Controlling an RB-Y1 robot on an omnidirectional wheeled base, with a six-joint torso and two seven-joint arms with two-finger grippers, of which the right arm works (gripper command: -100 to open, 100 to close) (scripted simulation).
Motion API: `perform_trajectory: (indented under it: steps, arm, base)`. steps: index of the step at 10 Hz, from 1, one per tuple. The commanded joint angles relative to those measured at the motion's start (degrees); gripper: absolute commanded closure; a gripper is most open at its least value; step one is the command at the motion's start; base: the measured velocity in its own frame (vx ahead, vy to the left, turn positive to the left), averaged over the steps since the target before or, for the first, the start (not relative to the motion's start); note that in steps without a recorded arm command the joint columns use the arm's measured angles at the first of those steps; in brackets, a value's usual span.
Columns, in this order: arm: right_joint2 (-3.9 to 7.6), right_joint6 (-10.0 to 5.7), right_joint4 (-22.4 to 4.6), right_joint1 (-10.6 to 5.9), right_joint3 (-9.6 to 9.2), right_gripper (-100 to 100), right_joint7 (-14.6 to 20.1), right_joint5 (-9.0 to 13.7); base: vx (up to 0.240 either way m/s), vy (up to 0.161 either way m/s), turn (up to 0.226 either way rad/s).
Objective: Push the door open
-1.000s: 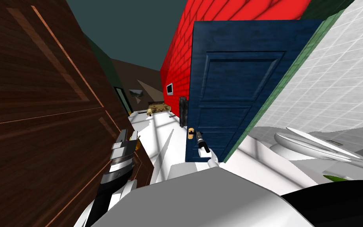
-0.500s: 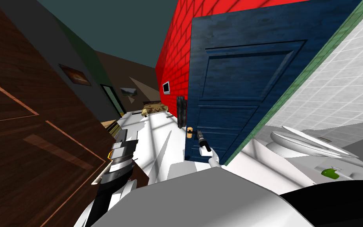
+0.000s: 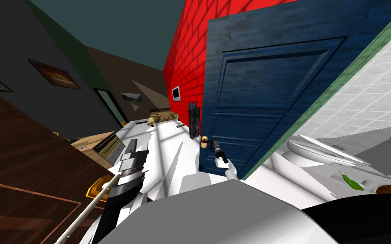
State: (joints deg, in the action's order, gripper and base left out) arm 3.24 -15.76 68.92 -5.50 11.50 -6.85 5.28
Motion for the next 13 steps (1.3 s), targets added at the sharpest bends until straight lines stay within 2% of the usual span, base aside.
perform_trajectory:
  steps: [1, 7, 10, 13]
  arm:
    - [0.75, -0.71, -0.6, -0.81, 1.78, 100, -0.9, 0.5]
    - [-0.65, -0.91, -0.9, -1.30, 3.63, 100, -3.3, 2.0]
    - [-2.11, -1.03, -1.1, -1.59, 4.71, 100, -4.7, 2.9]
    - [-3.78, -1.12, -1.3, -1.82, 5.57, 100, -5.8, 3.6]
  base:
    - [0.117, 0.019, -0.115]
    - [0.154, 0.043, -0.108]
    - [0.143, 0.067, -0.120]
    - [0.160, 0.126, -0.140]
